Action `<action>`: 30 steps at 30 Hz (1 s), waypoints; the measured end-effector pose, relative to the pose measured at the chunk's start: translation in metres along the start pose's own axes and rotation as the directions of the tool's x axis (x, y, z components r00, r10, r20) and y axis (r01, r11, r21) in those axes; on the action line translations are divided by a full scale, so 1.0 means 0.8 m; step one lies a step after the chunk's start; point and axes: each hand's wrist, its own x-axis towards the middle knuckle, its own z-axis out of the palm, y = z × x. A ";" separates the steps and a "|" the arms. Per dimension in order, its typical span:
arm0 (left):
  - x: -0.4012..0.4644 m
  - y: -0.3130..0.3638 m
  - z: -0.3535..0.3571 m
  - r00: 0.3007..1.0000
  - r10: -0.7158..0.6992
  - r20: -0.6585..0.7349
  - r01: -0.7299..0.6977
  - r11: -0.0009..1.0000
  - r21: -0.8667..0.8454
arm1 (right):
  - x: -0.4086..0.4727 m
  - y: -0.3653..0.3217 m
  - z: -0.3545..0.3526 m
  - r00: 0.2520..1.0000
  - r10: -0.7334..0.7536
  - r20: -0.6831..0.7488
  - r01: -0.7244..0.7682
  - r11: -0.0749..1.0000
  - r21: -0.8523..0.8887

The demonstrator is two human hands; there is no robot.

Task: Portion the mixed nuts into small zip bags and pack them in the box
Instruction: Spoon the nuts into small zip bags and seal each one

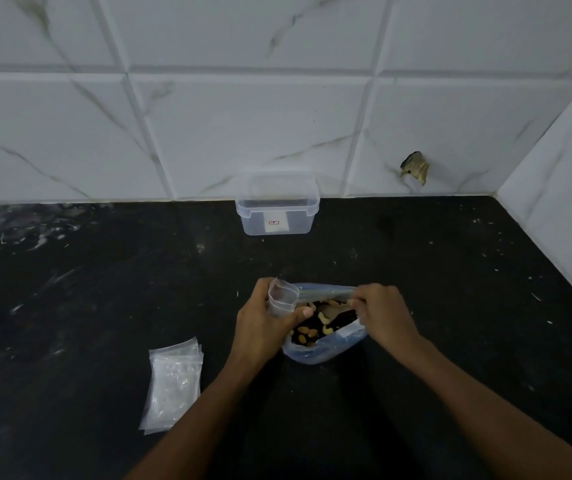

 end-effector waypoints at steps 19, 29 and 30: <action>0.005 0.019 0.002 0.994 0.105 -0.025 -0.100 0.984 0.149 | -0.007 0.015 -0.061 0.935 0.271 0.230 -0.355 0.733 0.580; 0.020 0.025 0.022 0.992 0.126 0.009 -0.125 0.978 0.169 | -0.022 -0.050 -0.137 0.990 0.115 0.075 -0.138 0.835 0.533; 0.021 0.026 0.026 0.993 0.121 0.009 -0.121 0.979 0.166 | -0.024 -0.058 -0.133 0.996 0.082 0.033 -0.089 0.886 0.455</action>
